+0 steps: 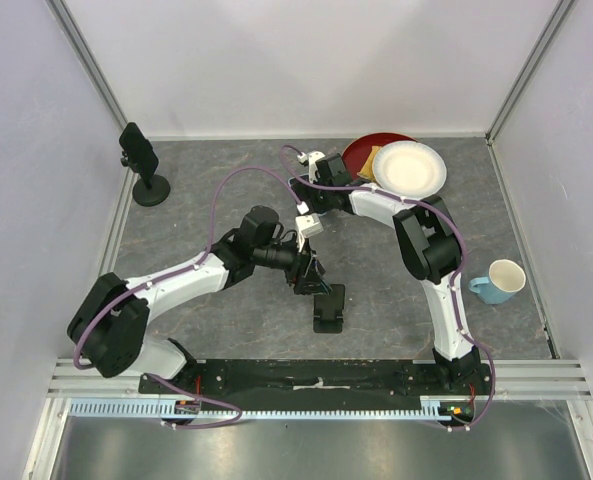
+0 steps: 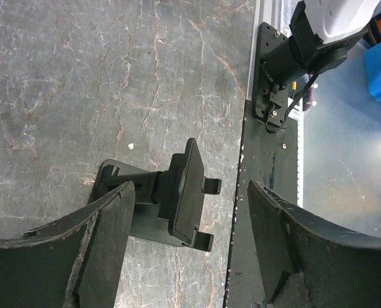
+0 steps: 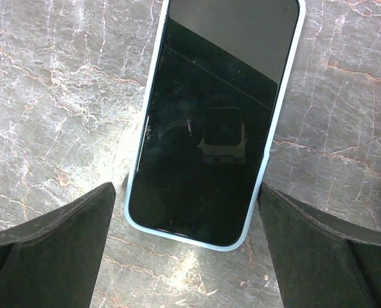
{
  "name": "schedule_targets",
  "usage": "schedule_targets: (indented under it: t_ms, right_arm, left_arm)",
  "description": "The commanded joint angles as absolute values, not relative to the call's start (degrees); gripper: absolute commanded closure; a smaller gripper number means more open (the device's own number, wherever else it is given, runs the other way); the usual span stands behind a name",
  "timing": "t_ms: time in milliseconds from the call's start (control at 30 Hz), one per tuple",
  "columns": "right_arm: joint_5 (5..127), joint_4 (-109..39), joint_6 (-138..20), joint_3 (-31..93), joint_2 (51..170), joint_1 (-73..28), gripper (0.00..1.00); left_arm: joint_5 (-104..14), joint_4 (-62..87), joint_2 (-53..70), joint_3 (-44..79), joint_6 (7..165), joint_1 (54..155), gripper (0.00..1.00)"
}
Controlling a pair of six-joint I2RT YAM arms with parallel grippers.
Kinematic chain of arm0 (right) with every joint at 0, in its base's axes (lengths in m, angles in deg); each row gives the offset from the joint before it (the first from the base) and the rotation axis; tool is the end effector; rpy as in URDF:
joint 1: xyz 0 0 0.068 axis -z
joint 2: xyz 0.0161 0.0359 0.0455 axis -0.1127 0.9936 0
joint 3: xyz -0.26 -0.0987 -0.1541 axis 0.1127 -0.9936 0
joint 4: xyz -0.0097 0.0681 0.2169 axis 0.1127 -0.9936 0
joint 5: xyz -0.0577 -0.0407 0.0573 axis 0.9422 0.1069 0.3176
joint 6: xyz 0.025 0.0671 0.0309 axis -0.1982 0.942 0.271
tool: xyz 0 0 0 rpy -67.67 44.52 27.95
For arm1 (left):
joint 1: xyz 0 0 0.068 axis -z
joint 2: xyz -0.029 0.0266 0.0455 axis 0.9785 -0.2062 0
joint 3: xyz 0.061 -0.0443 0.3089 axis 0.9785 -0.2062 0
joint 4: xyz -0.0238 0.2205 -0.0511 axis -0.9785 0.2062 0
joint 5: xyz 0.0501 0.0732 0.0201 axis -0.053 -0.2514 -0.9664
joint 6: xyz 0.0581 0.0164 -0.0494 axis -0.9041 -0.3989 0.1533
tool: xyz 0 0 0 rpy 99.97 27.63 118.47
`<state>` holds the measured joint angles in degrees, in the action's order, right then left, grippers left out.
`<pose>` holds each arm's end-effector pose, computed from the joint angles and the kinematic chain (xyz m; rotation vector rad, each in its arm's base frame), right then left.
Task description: Place the phone on the phone stand
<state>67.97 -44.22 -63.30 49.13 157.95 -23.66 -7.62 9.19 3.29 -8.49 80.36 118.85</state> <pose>0.4448 0.2654 0.1910 -0.6092 2.2983 0.3898 0.1825 -0.2204 0.2911 1.1268 1.8678 -1.3142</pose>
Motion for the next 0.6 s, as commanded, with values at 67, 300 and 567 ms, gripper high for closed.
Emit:
schedule_targets:
  t_ms: [67,300,567]
  right_arm:
    - [65.7,-43.5,-63.6,48.7,156.1,-23.4,0.02]
    - [65.5,-43.4,-63.6,48.4,155.9,-23.3,0.02]
    - [65.6,-43.5,-63.6,48.6,156.1,-23.2,0.02]
  left_arm:
    - [-4.9,10.5,0.7,-8.3,76.1,119.5,0.28]
    - [-5.5,11.2,-0.2,-7.8,75.3,119.6,0.48]
    - [-5.9,12.0,-0.6,-8.1,76.3,119.6,0.71]
